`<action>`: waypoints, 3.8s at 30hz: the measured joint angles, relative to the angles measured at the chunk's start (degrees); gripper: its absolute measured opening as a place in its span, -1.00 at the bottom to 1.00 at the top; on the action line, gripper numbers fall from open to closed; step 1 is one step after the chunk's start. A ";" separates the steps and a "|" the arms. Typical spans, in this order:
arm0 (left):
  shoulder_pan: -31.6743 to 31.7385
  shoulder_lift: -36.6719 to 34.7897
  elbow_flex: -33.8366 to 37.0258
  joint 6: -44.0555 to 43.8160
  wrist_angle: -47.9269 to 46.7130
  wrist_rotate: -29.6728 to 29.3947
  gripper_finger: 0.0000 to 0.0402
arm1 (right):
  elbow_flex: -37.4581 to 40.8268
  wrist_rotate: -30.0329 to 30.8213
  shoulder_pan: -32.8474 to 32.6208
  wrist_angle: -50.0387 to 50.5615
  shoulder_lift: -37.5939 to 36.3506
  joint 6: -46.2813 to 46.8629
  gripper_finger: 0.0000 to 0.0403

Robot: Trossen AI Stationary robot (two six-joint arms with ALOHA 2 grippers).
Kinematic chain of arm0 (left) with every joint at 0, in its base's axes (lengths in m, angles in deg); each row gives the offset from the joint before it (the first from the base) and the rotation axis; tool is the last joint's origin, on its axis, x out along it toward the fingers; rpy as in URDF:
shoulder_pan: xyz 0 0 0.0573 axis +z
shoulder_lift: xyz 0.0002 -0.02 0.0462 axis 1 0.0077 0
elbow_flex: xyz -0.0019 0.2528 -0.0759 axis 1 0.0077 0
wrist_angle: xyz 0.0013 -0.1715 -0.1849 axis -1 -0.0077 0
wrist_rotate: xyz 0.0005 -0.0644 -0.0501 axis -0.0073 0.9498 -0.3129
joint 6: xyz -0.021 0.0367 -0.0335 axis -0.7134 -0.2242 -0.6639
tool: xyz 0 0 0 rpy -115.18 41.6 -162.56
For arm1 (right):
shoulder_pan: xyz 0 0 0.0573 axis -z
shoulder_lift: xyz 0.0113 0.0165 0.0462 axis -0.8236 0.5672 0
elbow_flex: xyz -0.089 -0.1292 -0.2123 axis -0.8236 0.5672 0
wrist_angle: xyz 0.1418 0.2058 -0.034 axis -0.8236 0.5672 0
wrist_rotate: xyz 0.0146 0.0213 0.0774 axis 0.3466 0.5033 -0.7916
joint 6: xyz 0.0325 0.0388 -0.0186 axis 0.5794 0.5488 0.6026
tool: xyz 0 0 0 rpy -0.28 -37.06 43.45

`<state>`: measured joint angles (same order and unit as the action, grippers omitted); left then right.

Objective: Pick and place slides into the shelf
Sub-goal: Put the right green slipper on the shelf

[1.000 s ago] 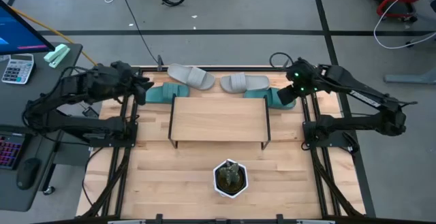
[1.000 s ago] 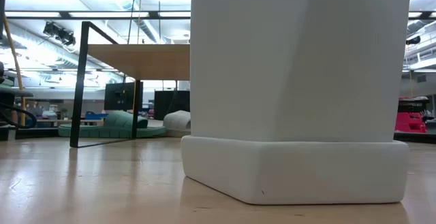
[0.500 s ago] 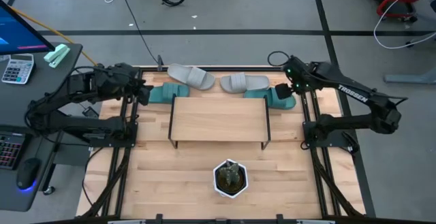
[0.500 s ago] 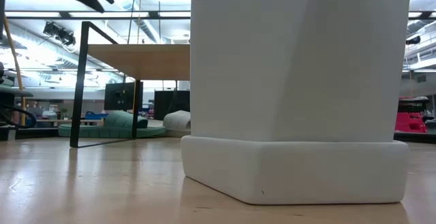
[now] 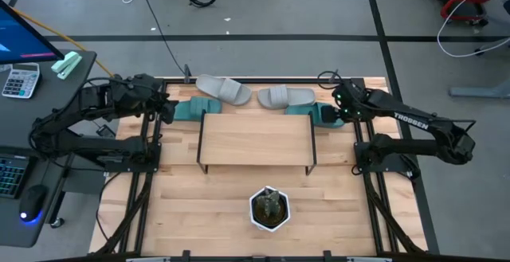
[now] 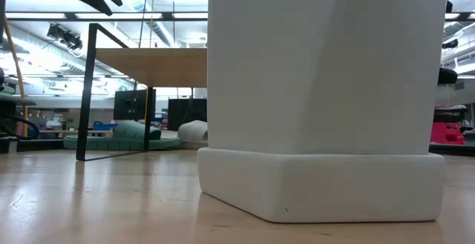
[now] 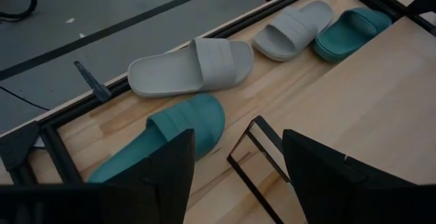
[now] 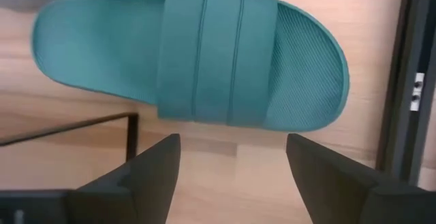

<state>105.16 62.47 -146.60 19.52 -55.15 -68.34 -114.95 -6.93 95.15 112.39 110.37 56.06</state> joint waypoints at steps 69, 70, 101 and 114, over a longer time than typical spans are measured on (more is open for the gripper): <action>0.00 0.04 0.00 -0.19 -2.90 -0.02 0.13 | 0.00 4.22 4.57 -13.20 19.02 6.83 0.34; 0.00 0.04 0.00 -0.27 -2.90 -0.02 0.13 | 0.00 4.14 4.57 -13.46 19.56 6.76 0.34; -0.02 0.04 0.00 -0.50 -2.77 -0.65 0.13 | 13.16 -5.45 4.78 -28.39 10.09 9.70 0.04; -0.02 0.04 0.00 -0.53 -1.73 -0.65 0.13 | 13.11 -6.79 4.79 -24.89 6.56 8.86 0.18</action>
<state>105.13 62.51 -146.60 18.99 -56.88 -68.99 -101.84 -13.72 99.93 87.50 116.93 64.92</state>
